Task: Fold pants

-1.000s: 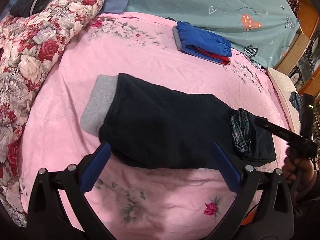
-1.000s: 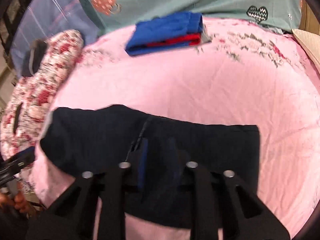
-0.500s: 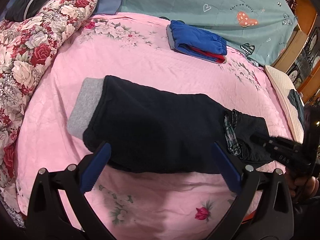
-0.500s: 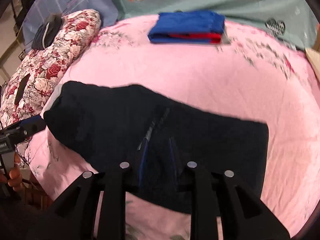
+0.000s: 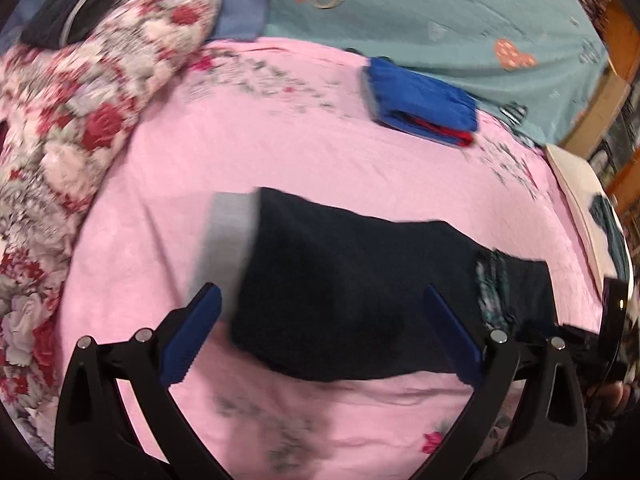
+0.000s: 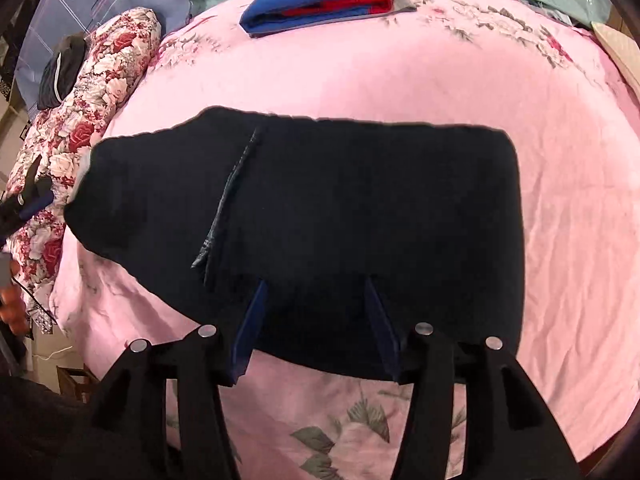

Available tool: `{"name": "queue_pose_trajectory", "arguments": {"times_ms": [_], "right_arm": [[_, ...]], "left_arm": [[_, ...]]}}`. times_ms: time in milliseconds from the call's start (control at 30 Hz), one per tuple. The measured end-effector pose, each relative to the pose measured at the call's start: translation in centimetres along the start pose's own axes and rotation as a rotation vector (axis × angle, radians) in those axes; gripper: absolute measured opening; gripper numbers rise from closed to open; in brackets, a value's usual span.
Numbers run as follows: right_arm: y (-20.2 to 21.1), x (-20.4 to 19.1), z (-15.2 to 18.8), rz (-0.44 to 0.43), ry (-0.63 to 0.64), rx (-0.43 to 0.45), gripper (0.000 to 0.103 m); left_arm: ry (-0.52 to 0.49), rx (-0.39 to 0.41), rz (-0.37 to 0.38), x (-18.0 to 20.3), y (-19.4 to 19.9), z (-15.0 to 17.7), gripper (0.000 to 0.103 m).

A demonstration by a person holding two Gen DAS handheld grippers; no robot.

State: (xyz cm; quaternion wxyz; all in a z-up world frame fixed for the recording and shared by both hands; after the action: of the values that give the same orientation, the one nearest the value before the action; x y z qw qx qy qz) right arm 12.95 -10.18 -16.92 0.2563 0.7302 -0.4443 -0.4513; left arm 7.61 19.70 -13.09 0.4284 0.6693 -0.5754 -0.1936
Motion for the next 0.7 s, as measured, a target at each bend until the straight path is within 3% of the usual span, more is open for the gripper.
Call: {"name": "queue_pose_trajectory", "arguments": {"times_ms": [100,200,267,533,700], "right_arm": [[-0.4,-1.1,0.0,0.052,0.063,-0.006,0.064],[-1.2,-1.9,-0.1,0.12,0.136,-0.003,0.067],[-1.2,-1.7,-0.1,0.119,0.123,-0.005,0.068],[-1.4,-1.9,-0.4,0.127,0.104,-0.014,0.068],[-1.4,-1.9,-0.4,0.141,0.094,-0.022,0.068]], "left_arm": [[0.112,-0.082,-0.011,-4.2,-1.4,-0.1,0.101],[0.189,-0.126,0.048,-6.1,-2.8,0.2,0.101],[0.238,-0.143,0.117,-6.3,-3.7,0.5,0.101],[0.368,-0.208,0.266,-5.5,-6.0,1.7,0.098],[0.474,-0.24,0.308,-5.7,-7.4,2.0,0.081]]}}
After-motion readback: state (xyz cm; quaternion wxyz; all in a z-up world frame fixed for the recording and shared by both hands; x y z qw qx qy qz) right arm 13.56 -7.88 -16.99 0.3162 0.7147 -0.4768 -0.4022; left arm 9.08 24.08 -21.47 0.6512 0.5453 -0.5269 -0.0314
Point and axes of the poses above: each gripper's, at about its wrist camera, not at the fingertips, and y roughly against the way its jaws point, x to its right, z to its underside, the point moved 5 cm from there along -y, roughly the way its jaws point, and after that the axes turned 1 degree about -y, right-handed, at the moved point
